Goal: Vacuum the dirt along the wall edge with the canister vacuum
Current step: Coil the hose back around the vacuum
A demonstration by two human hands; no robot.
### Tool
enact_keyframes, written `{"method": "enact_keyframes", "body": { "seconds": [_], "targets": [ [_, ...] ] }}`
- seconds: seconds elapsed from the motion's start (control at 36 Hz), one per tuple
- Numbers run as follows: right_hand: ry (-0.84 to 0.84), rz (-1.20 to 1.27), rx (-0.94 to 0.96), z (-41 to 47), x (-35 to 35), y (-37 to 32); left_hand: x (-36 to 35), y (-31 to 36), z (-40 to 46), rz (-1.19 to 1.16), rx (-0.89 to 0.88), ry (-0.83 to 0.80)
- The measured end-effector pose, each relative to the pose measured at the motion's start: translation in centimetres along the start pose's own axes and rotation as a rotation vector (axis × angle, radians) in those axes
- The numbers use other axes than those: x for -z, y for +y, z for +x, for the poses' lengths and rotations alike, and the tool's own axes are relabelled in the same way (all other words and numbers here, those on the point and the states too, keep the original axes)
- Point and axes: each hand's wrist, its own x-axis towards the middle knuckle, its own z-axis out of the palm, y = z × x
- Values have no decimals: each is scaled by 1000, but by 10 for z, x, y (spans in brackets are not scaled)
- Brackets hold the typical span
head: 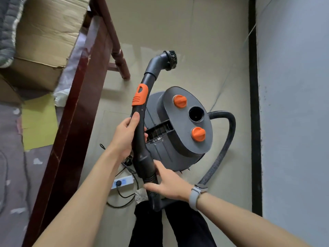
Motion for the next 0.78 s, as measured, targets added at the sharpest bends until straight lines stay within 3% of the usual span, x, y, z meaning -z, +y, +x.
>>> {"method": "enact_keyframes", "body": {
  "seconds": [0.11, 0.31, 0.39, 0.5, 0.64, 0.78],
  "targets": [
    [33, 26, -96, 0, -21, -16, 14, 15, -17, 1, -30, -49],
    [194, 198, 13, 4, -13, -75, 56, 7, -67, 130, -65, -78],
    [274, 368, 56, 10, 6, -109, 74, -14, -87, 136, 61, -84],
    [333, 623, 99, 17, 33, -151, 83, -24, -110, 183, 133, -235],
    [435, 819, 146, 15, 67, -186, 89, -11, -112, 305, -150, -235],
    [532, 915, 212, 0, 86, -193, 93, 14, -113, 482, -474, -80]
  ]
}}
